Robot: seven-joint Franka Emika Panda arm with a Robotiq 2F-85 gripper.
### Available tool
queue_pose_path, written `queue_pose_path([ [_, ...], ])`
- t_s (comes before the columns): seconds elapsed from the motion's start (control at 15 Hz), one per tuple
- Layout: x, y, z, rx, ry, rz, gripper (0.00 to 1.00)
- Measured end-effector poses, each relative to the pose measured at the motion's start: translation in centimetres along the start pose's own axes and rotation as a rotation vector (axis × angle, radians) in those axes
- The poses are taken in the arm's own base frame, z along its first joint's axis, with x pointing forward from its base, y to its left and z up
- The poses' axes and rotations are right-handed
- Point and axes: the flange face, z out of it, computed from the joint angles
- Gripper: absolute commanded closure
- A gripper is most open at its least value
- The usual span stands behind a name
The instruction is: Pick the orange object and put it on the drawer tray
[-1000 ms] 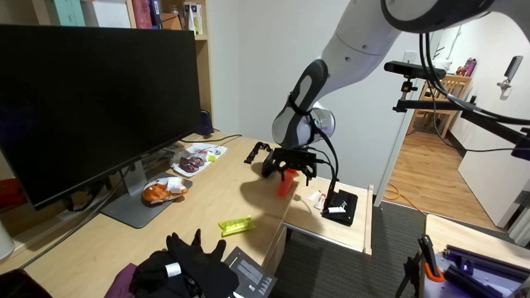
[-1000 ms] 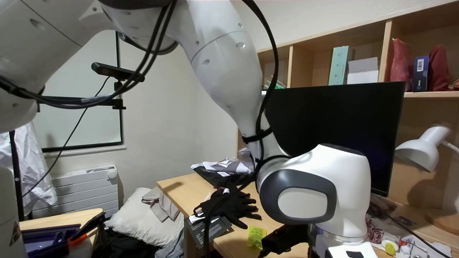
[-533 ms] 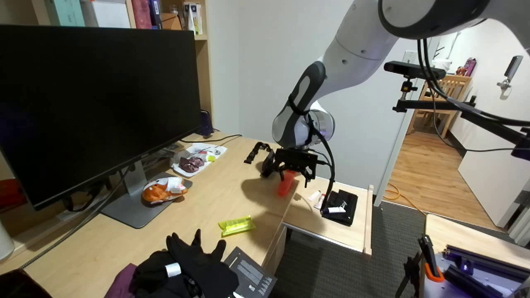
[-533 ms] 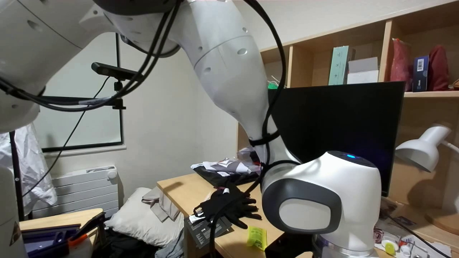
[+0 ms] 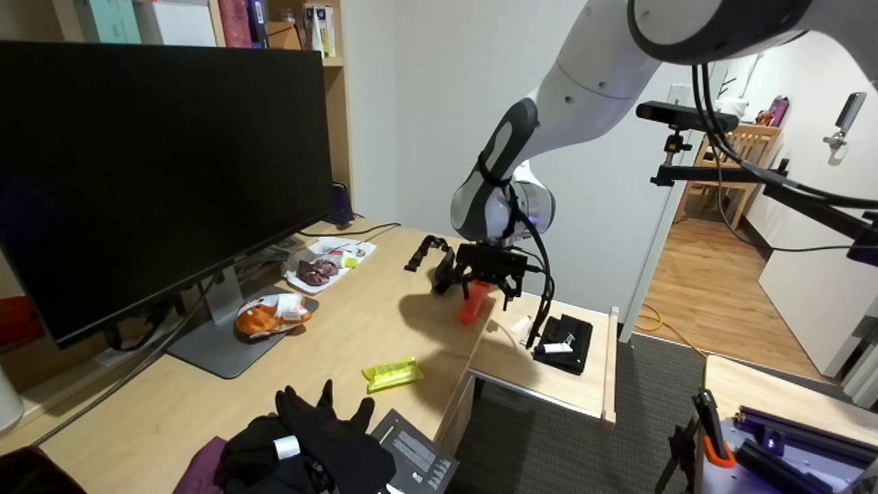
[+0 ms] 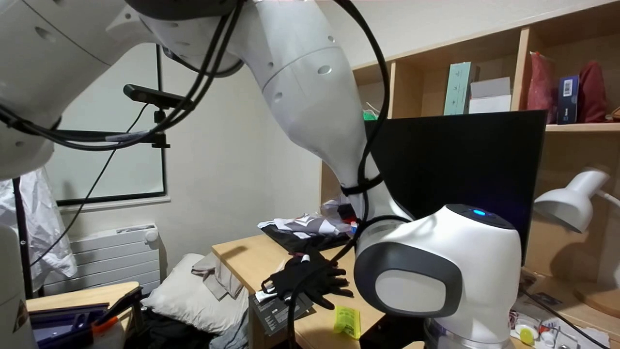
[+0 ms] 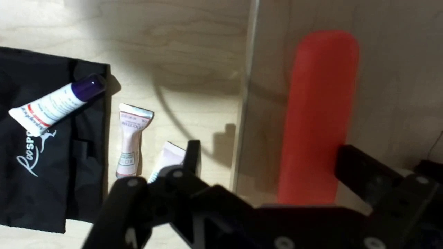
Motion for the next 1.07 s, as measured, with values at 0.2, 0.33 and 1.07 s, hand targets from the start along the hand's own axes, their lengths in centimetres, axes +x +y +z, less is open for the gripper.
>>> queue_pose_path([
  [0.2, 0.16, -0.10, -0.72, 0.017, -0.001, 0.008, 0.00],
  [0.33, 0.35, 0.07, -0.91, 0.020, -0.001, 0.009, 0.26],
  [1.07, 0.63, 0.50, -1.04, 0.015, 0.005, -0.003, 0.91],
])
